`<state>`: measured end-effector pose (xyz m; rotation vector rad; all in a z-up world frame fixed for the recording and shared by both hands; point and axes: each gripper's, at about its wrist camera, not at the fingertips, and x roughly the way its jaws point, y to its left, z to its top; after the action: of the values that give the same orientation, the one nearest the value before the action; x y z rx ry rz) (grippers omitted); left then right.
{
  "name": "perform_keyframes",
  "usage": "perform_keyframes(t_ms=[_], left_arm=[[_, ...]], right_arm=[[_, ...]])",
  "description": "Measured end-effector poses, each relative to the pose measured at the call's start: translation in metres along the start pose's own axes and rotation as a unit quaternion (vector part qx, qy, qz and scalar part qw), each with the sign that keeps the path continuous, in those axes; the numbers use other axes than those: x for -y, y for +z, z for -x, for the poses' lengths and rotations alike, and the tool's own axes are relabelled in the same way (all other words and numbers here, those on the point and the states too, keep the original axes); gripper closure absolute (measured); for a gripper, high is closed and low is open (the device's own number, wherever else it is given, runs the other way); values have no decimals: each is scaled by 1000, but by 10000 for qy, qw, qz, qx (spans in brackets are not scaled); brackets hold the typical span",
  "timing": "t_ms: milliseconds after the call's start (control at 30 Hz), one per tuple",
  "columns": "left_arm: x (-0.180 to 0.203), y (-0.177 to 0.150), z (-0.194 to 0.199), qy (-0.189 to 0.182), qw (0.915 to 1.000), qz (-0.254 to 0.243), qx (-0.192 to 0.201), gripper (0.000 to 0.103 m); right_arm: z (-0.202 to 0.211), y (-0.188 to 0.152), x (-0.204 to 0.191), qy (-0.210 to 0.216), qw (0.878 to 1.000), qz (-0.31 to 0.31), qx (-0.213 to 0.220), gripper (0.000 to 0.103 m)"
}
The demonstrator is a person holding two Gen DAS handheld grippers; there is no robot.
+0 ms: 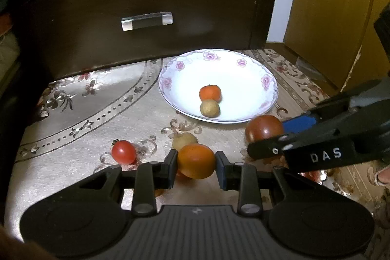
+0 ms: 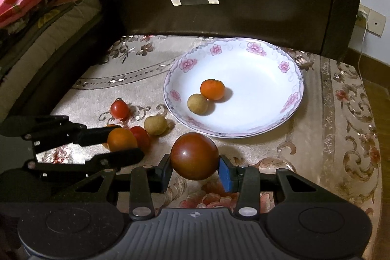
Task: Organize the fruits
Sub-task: 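Lift the tangerine and dark tomato and carry both toward the white bowl, then lower the tangerine and dark tomato into the bowl and open both tools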
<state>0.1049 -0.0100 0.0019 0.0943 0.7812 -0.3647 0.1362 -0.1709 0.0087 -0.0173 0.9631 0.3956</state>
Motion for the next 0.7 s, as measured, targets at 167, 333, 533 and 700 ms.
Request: perform_keyframes(t_ms=[167, 333, 533, 700], left_arm=[[0, 3, 1, 6, 10000, 24, 35, 65], [3, 10, 3, 30, 9999, 2, 127, 65], [8, 19, 4, 71, 9997, -26, 238, 65], [12, 25, -1, 119, 9996, -66, 264, 65]], right_arm=[[0, -1, 1, 1, 10000, -23, -6, 66], [2, 0, 1, 18, 10000, -49, 25, 66], [8, 4, 3, 2, 9998, -102, 162, 66], [10, 8, 9, -66, 9995, -171, 248, 66]])
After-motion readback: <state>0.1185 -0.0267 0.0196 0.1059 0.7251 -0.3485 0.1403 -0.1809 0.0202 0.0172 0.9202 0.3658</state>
